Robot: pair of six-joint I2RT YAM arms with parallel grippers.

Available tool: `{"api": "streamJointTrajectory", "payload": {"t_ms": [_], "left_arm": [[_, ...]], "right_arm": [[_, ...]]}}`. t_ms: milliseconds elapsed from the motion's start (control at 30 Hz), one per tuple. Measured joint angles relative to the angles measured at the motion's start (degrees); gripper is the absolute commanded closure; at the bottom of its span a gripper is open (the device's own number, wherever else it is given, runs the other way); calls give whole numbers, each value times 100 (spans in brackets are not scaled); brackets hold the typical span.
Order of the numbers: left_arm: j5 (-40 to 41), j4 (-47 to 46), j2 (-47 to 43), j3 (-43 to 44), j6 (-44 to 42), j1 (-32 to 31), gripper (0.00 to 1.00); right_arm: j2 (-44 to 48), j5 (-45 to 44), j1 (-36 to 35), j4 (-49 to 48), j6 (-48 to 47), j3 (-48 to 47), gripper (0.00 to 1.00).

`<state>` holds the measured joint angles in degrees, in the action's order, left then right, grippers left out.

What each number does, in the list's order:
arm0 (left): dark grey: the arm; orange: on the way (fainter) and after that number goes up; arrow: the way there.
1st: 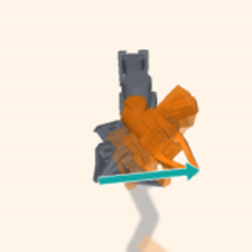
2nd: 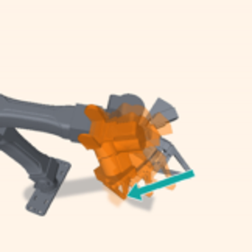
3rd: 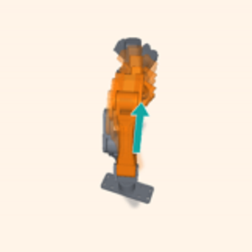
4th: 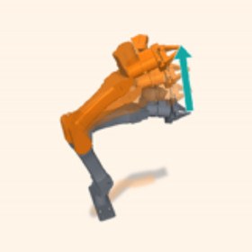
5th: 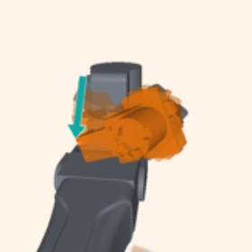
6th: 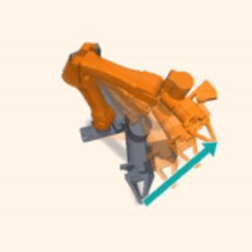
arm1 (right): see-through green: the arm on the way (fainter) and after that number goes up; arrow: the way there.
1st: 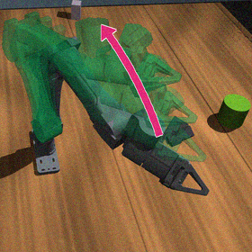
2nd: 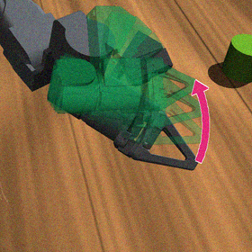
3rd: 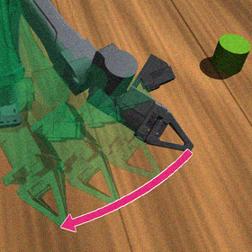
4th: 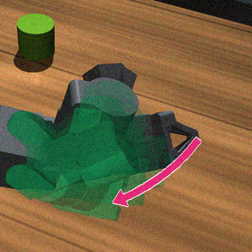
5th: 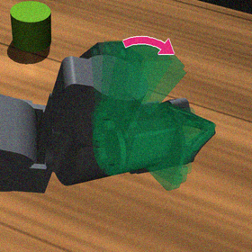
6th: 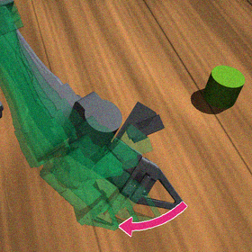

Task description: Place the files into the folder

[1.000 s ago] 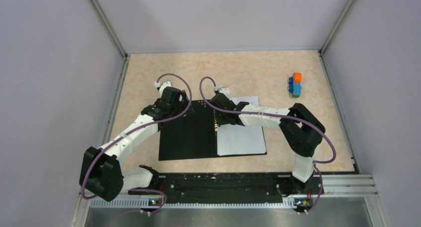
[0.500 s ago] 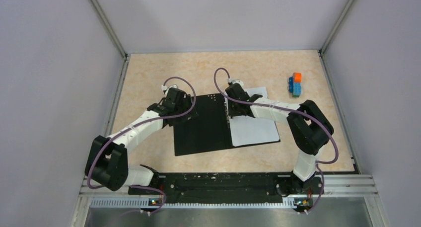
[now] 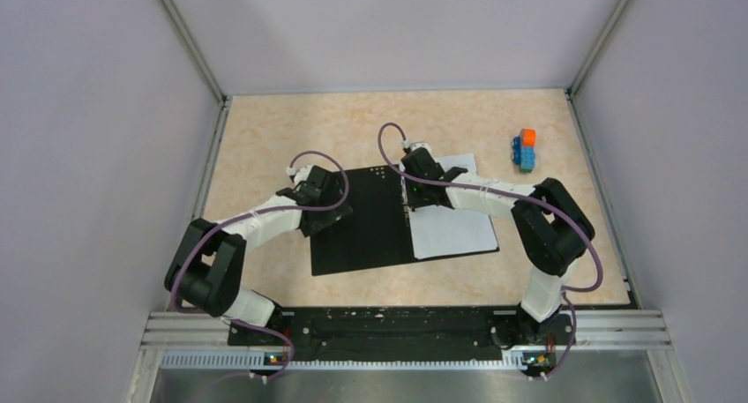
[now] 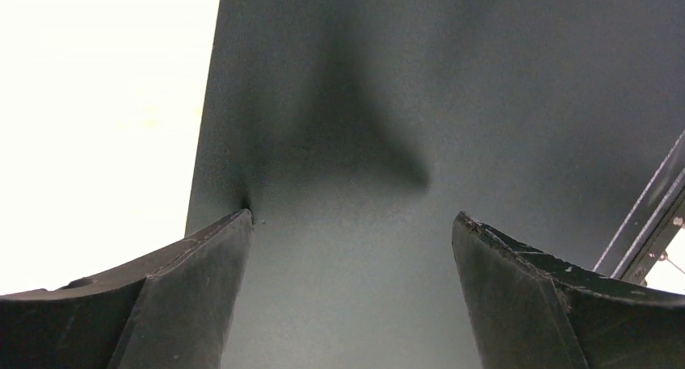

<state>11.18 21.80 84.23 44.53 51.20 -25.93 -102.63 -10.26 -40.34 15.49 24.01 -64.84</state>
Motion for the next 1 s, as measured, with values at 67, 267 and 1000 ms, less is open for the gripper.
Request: {"api": "streamJointTrajectory", "payload": {"t_ms": [67, 267, 1000], "left_arm": [[181, 9, 72, 50, 96, -48, 2], [542, 50, 192, 138, 389, -151, 2], [782, 98, 271, 199, 732, -155, 2]], "right_arm": [[17, 24, 0, 0, -4, 26, 98], [101, 122, 0, -44, -2, 186, 98], [621, 343, 0, -640, -44, 938, 87]]}}
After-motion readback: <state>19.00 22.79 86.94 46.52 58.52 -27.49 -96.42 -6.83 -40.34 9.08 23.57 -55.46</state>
